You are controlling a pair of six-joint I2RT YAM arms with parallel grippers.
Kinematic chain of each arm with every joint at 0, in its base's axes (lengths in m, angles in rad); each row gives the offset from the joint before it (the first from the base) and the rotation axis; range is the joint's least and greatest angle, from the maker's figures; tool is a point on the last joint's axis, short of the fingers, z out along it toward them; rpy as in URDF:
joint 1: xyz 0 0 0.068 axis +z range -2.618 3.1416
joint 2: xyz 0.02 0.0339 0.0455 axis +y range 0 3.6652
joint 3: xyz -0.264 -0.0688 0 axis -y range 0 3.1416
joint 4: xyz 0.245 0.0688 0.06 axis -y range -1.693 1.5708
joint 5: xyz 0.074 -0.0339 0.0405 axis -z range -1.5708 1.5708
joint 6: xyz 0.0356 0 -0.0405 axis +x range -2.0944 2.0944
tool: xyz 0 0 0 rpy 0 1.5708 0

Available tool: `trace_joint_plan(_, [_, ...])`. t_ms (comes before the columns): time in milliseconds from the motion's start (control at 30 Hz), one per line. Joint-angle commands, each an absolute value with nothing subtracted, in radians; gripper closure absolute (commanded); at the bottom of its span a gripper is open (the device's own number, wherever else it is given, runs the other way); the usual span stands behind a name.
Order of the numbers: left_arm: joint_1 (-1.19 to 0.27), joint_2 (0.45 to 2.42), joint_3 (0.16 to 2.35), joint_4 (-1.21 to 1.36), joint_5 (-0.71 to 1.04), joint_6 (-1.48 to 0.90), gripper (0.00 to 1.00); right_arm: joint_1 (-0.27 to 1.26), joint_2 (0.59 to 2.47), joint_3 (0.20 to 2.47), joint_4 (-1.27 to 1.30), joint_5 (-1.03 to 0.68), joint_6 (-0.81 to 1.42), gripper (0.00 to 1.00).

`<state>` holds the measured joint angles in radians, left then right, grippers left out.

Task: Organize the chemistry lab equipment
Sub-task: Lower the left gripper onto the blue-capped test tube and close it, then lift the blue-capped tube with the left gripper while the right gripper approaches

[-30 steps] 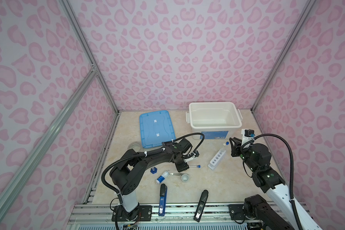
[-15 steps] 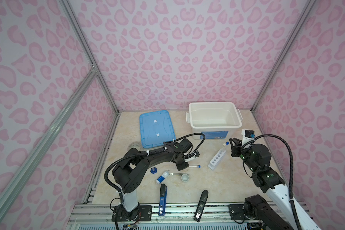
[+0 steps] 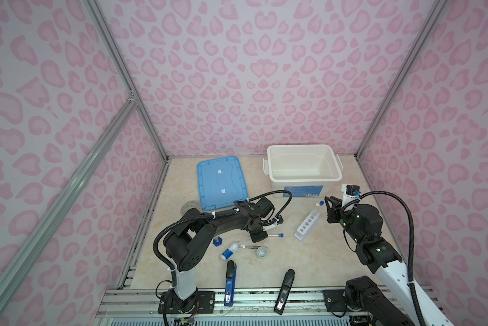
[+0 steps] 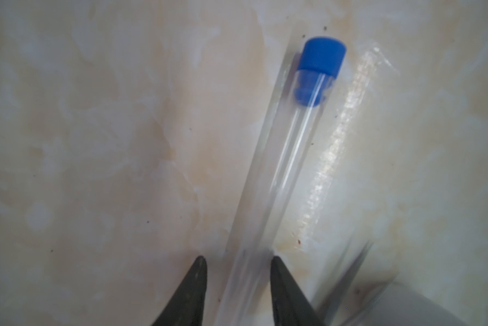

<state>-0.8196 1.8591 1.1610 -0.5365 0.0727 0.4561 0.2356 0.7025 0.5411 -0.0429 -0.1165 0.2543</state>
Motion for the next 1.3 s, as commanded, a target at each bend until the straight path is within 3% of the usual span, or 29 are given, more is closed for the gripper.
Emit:
trace_joint_plan(0, [-0.822,1.876,1.175,-0.558,0.071,0.474,0.61,0.234,0.706,0.532,-0.007,-0.124,0.261,0.76])
trace_joint_plan(500, [-0.822,1.894,1.190,-0.559,0.083,0.477,0.79,0.222,0.721,0.534,-0.003,-0.139,0.264,0.76])
trace_joint_plan(933, [-0.793,1.790,1.211,-0.528,0.187,0.443,0.84,0.221,0.743,0.572,-0.042,-0.182,0.267,0.75])
trace_joint_plan(1267, [-0.744,1.620,1.212,-0.467,0.389,0.371,0.84,0.220,0.883,0.759,-0.278,-0.467,0.219,0.61])
